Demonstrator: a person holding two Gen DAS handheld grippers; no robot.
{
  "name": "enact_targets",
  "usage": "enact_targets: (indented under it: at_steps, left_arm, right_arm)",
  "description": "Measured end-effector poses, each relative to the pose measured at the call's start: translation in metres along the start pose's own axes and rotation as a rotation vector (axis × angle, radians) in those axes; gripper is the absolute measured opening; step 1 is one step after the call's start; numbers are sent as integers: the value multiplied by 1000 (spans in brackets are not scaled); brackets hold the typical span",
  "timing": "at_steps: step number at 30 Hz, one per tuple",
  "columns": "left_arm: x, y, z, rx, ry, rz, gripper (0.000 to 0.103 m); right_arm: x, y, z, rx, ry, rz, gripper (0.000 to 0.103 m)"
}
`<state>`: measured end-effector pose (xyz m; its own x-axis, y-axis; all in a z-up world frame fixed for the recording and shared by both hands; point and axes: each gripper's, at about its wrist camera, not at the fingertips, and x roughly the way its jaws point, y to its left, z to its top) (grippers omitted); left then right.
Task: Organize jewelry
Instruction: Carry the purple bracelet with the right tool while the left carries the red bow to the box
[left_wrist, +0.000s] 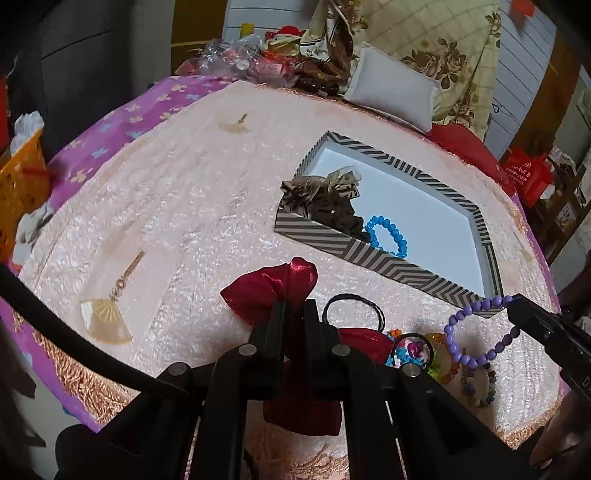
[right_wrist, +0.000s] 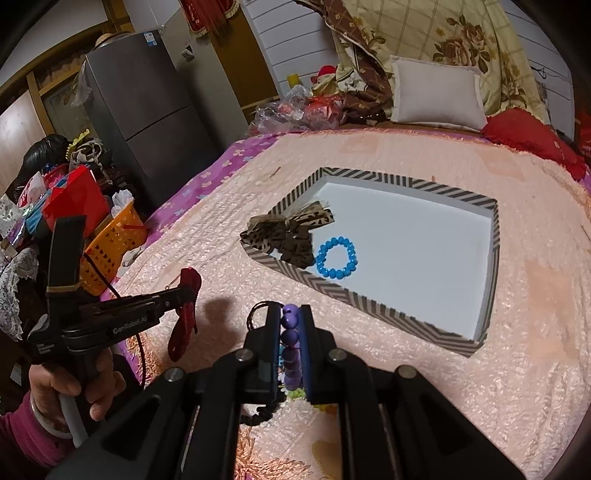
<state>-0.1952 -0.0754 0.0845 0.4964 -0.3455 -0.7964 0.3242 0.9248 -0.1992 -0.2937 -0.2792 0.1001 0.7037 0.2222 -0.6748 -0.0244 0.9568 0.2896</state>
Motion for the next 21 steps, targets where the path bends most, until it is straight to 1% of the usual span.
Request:
enact_targets:
  at_steps: [15,21]
  left_arm:
    - [2,-20,23,41,-37,19,5]
    - [4,-21,43,26,-48,-13,5]
  right_arm:
    - [3,-9,16,-2,-4,-19,9]
    - [11,-14,28,-3,1,-33,9]
